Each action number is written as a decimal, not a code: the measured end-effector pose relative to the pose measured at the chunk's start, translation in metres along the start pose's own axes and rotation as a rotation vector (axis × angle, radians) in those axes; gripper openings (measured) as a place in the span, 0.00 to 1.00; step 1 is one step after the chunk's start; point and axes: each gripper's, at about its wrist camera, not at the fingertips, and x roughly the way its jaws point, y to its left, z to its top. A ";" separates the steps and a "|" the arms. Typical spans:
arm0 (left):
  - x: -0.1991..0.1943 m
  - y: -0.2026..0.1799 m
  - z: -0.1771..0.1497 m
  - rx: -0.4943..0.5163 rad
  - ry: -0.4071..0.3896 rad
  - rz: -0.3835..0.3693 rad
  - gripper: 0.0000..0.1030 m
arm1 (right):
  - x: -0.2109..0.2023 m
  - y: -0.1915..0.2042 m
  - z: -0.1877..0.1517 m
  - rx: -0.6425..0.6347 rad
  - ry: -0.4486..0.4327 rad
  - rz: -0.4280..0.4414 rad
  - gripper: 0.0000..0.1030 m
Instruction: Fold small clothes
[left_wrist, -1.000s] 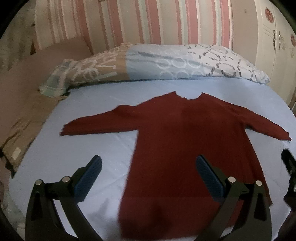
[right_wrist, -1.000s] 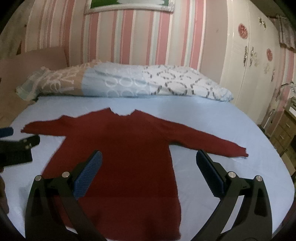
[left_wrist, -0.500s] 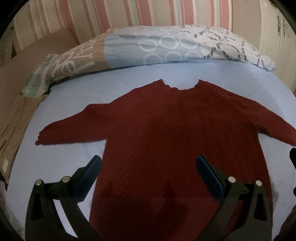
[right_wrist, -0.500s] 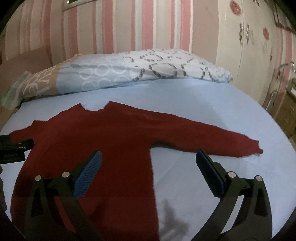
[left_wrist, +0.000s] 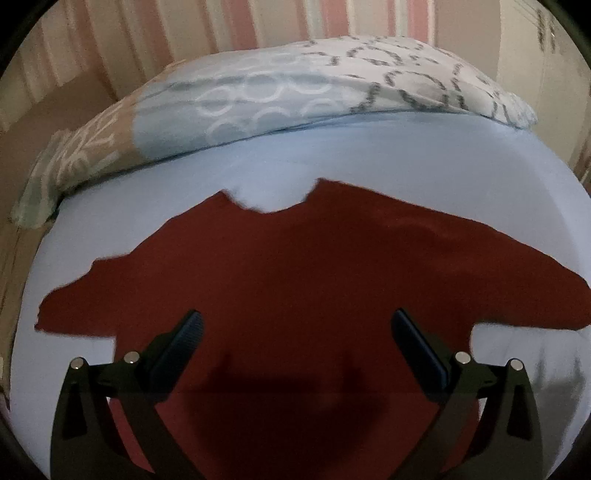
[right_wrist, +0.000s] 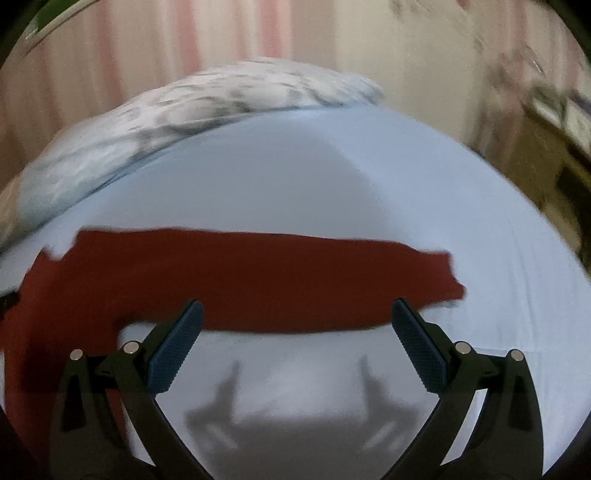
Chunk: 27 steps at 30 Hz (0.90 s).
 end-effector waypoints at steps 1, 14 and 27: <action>0.004 -0.009 0.003 0.011 0.000 -0.001 0.99 | 0.010 -0.019 0.003 0.045 0.010 -0.010 0.97; 0.036 -0.028 0.012 0.071 0.020 0.023 0.99 | 0.076 -0.085 -0.002 0.276 0.157 -0.009 0.86; 0.034 0.000 0.013 0.058 0.028 0.078 0.99 | 0.092 -0.077 0.020 0.227 0.143 -0.053 0.14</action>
